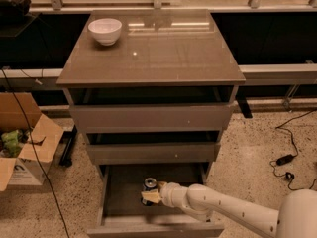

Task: Place pepsi can into bottom drawer

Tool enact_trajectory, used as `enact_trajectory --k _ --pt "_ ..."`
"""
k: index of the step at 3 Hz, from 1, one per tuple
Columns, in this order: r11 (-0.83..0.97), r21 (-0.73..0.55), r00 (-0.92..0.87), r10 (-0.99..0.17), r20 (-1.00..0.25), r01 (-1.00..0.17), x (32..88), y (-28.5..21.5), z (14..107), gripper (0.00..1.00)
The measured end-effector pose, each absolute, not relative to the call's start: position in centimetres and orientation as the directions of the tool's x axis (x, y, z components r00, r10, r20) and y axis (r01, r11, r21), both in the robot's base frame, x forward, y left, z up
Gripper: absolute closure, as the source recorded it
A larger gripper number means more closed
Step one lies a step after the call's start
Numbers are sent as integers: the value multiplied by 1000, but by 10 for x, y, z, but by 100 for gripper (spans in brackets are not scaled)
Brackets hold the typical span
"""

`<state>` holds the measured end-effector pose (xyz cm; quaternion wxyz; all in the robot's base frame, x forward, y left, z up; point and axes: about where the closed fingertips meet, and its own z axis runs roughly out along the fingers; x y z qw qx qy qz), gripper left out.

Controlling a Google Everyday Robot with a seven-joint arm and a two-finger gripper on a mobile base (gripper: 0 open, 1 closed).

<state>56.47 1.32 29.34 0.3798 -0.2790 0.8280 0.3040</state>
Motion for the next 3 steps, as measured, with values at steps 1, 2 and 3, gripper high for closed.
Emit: enact_trajectory --k 1,2,3 --pt "672 286 -573 -251 -780 -683 578 11 260 100" --pt "684 262 -577 -280 -767 -681 589 10 234 100" --pt "688 246 -582 -308 -752 -683 594 7 214 81"
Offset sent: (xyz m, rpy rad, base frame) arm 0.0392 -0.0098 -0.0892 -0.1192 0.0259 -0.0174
